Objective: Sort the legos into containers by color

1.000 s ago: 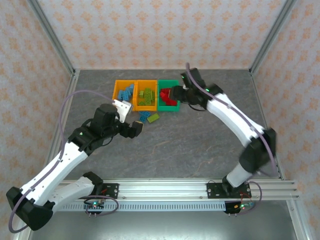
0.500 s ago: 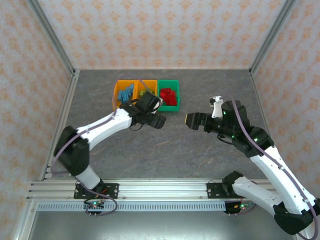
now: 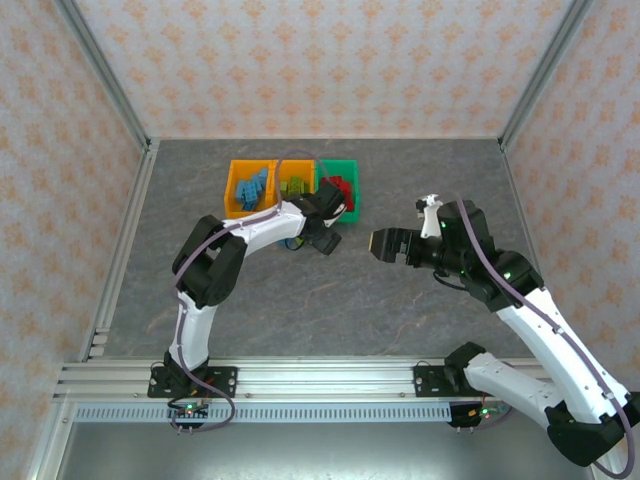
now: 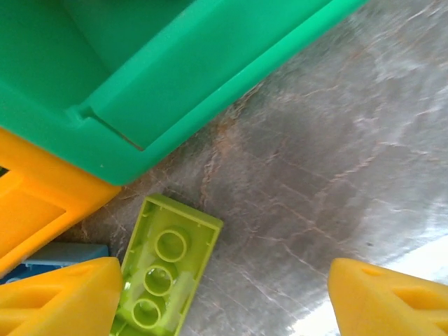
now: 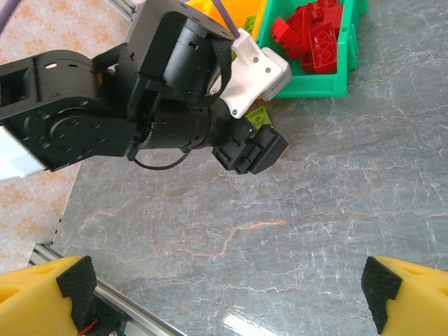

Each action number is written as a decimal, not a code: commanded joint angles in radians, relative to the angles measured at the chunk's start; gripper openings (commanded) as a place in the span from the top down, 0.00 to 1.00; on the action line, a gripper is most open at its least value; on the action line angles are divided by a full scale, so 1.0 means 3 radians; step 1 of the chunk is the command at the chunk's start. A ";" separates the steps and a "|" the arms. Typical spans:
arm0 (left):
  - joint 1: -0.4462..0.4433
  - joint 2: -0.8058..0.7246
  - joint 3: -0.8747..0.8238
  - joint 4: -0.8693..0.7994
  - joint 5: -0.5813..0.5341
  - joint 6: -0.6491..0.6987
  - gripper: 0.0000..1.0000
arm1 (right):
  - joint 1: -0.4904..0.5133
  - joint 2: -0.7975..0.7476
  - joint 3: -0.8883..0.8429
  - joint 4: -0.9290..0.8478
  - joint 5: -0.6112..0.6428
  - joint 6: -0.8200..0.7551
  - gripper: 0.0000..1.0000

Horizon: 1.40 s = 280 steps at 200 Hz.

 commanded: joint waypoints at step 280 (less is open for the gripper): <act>0.0648 -0.0133 0.0520 0.0653 -0.0316 -0.0740 0.70 | 0.0009 -0.0113 -0.0126 0.0148 0.0261 0.0415 0.01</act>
